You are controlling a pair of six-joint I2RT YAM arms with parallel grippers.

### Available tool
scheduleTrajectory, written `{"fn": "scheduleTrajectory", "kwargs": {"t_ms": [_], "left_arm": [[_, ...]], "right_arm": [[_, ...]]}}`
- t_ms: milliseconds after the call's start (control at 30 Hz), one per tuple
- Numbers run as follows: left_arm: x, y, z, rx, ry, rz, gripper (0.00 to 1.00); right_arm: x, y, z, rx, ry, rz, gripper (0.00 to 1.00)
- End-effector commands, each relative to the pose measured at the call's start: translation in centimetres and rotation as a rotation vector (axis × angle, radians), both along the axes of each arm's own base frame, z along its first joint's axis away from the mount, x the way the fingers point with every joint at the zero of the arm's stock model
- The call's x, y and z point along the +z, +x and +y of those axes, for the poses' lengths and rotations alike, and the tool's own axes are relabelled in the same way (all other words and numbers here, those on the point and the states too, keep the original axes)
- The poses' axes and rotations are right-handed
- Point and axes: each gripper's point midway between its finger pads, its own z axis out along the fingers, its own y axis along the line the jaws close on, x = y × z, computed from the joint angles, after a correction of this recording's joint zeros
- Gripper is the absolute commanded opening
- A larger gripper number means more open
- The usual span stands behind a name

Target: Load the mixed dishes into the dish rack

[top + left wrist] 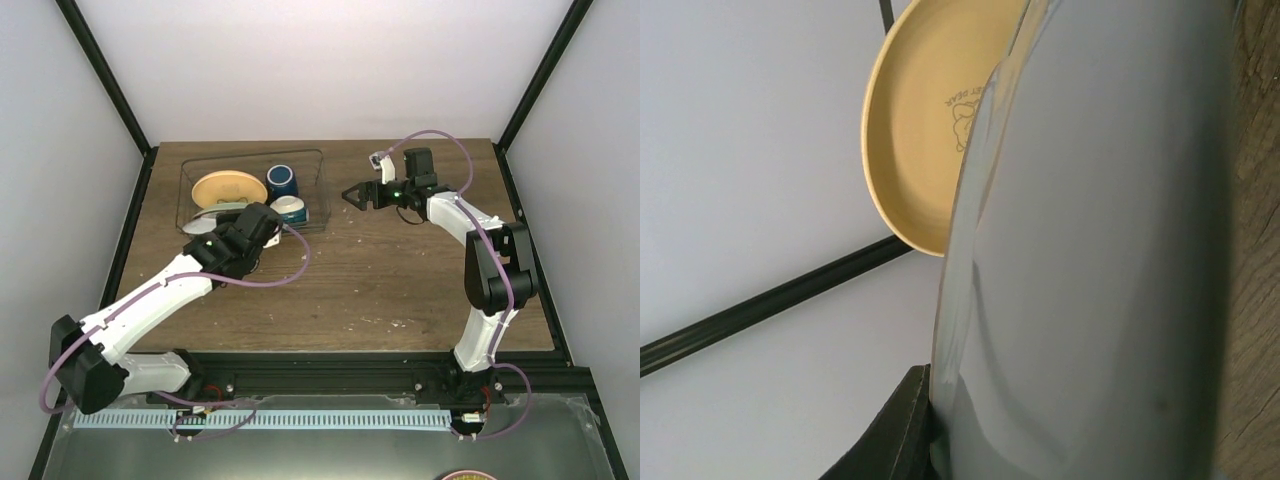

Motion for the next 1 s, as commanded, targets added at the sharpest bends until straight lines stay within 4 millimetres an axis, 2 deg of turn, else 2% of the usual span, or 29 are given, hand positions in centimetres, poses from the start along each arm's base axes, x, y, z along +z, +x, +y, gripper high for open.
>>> {"fn": "scheduleTrajectory", "kwargs": {"t_ms": [0,667,833,967], "left_arm": [[2.0,1.1,-0.2,0.042,-0.041,-0.116,0.0],[-3.3,1.9,1.9,0.089,-0.053,-0.053,0.0],[-3.6,2.0,1.6,0.093,-0.092,-0.05,0.0],[-4.6,2.1,1.3,0.088,-0.091,-0.024,0.13]], "right_arm": [[-0.2,0.1,-0.2,0.01,0.015,0.002,1.0],[-0.9,-0.7,-0.2,0.019,0.017,0.029,1.0],[-1.1,-0.7,-0.2,0.019,0.015,0.036,1.0],[-1.2,-0.7,-0.2,0.017,0.015,0.041,1.0]]}}
